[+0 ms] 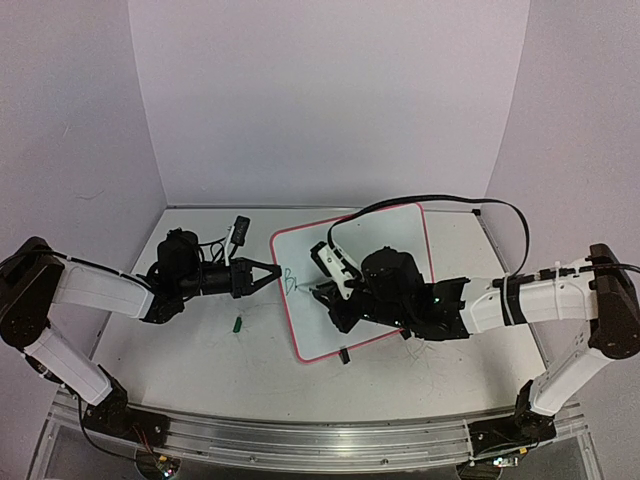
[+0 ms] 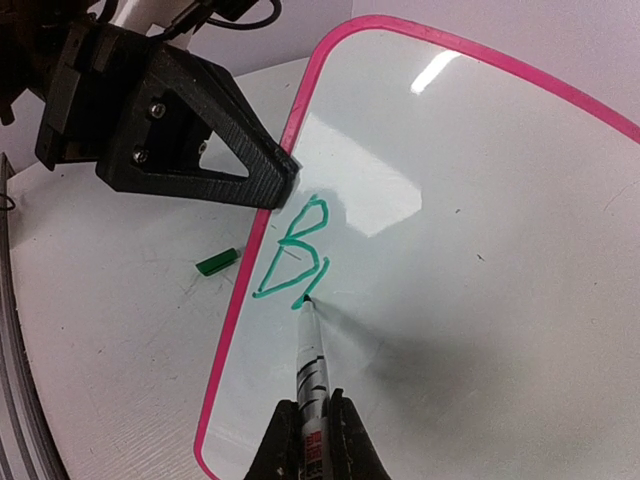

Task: Write a sentence on the whiteboard

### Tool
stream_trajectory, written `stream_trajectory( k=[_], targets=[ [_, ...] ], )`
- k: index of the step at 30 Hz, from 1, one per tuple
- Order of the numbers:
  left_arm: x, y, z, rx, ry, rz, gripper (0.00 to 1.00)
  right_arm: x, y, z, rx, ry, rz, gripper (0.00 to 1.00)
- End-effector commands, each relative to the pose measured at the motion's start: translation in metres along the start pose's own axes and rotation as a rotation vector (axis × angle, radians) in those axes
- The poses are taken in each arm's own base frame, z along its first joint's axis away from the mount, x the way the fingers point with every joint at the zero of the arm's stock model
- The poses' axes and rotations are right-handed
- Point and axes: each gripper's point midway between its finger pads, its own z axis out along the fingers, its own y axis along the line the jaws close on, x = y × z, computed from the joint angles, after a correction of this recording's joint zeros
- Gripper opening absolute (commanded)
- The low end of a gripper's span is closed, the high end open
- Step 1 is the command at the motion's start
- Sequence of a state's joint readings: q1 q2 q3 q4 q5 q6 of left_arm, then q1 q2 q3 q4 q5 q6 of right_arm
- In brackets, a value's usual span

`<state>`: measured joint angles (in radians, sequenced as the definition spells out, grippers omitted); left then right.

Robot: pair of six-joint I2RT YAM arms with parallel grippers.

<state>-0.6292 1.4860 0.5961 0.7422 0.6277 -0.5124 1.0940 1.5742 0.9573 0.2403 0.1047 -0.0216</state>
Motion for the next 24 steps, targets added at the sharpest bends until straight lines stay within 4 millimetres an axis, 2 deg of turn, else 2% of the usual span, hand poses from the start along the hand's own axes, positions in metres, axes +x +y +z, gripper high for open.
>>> stream_trajectory(
  k=[1,16,24],
  targets=[
    [-0.021,-0.015,-0.001,0.037,-0.043,0.066,0.0,-0.021,-0.012,0.003,0.067,-0.056,0.029,0.0],
    [-0.021,-0.016,-0.001,0.039,-0.042,0.069,0.0,-0.025,-0.024,0.002,0.127,-0.071,0.07,0.0],
    [-0.021,-0.016,-0.001,0.038,-0.042,0.068,0.0,-0.028,-0.02,-0.008,0.092,-0.086,0.077,0.0]
  ],
)
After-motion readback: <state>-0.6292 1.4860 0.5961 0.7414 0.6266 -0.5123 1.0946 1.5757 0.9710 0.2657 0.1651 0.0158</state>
